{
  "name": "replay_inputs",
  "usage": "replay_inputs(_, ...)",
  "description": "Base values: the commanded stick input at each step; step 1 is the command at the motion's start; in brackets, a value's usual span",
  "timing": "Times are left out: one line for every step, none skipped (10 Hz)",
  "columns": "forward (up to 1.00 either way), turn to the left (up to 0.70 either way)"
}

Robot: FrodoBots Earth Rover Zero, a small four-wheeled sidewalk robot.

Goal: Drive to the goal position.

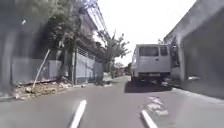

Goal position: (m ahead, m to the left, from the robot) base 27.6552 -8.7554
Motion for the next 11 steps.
replay_inputs(1.00,0.00)
replay_inputs(1.00,0.00)
replay_inputs(1.00,0.00)
replay_inputs(1.00,0.00)
replay_inputs(1.00,0.00)
replay_inputs(1.00,0.00)
replay_inputs(1.00,0.00)
replay_inputs(1.00,0.00)
replay_inputs(1.00,-0.14)
replay_inputs(1.00,-0.31)
replay_inputs(1.00,-0.38)
